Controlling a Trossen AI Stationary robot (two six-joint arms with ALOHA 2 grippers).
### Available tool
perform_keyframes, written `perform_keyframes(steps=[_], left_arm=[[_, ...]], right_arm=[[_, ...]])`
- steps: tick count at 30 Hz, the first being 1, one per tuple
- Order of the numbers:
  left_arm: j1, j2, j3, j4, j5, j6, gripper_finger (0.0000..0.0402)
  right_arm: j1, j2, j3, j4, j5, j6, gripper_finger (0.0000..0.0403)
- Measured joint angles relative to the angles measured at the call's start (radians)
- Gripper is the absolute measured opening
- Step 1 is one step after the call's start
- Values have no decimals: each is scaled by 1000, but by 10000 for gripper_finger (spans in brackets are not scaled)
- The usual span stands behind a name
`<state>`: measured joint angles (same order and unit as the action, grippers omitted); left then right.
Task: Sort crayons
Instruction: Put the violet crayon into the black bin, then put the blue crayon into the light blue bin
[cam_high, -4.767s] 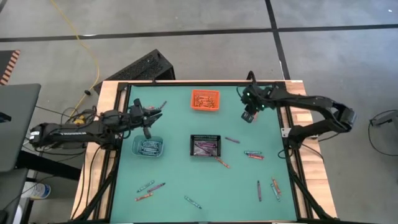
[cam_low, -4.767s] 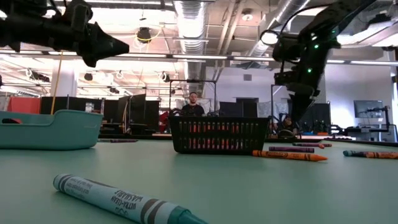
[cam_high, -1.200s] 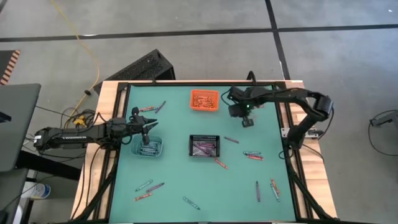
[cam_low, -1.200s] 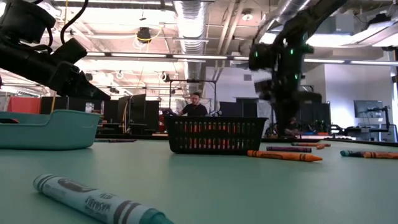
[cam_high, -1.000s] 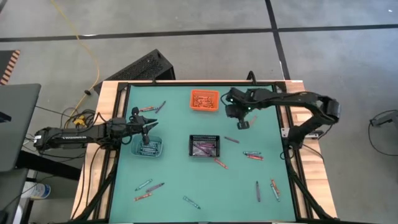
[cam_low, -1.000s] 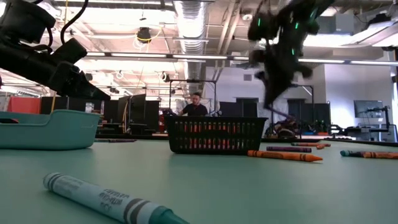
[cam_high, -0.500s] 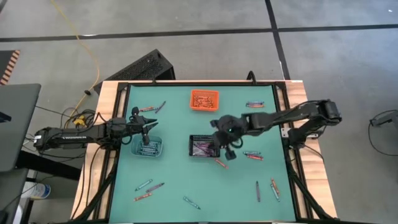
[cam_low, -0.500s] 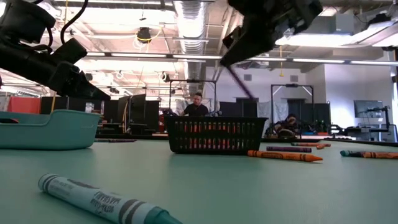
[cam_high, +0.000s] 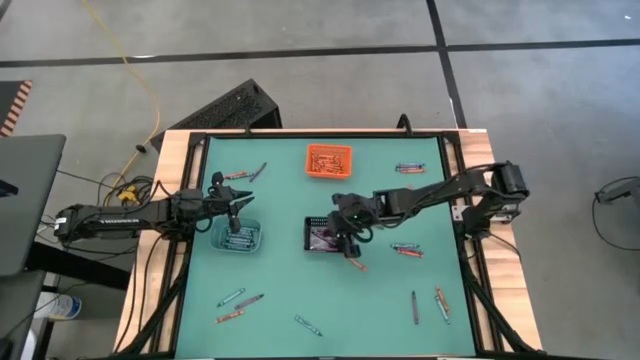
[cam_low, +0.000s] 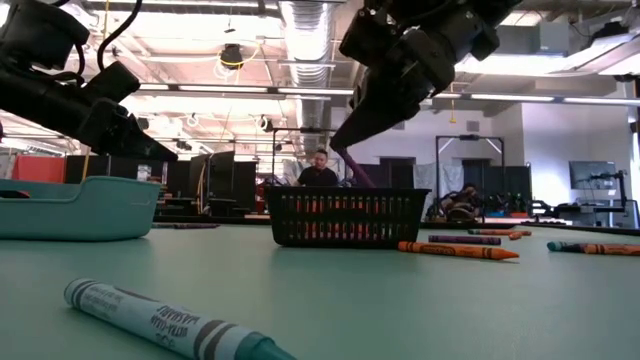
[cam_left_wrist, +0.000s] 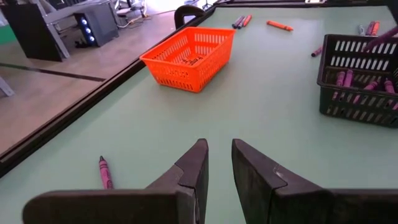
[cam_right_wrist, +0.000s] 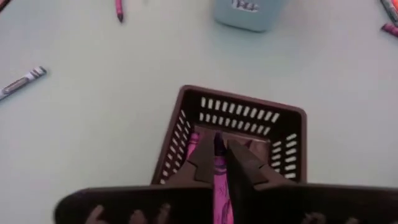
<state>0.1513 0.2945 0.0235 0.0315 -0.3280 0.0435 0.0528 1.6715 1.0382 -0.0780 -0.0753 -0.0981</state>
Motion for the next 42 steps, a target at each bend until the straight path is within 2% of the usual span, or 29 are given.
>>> perform_keyframes(steps=[8, 13, 16, 18, 23, 31, 38, 42], left_arm=[[0, 0, 0, 0, 0, -2, 61], [0, 0, 0, 1, 0, 2, 61], [0, 0, 0, 1, 0, -3, 61], [0, 0, 0, 0, 0, 1, 61], [0, 0, 0, 1, 0, 0, 61], [0, 0, 0, 1, 0, 2, 61], [0, 0, 0, 1, 0, 3, 61], [0, 0, 0, 0, 0, -3, 61]], right_arm=[[-10, -22, 0, -34, -1, -15, 101], [-4, -79, 0, -246, -3, -11, 125], [12, -120, -2, -403, -3, 34, 128], [37, -150, -31, -442, 2, 53, 125], [116, -246, -139, -438, 80, 150, 113], [233, -376, -325, -440, 197, 433, 107], [204, -359, -372, -444, 210, 483, 107], [182, -358, -372, -508, 210, 484, 107]])
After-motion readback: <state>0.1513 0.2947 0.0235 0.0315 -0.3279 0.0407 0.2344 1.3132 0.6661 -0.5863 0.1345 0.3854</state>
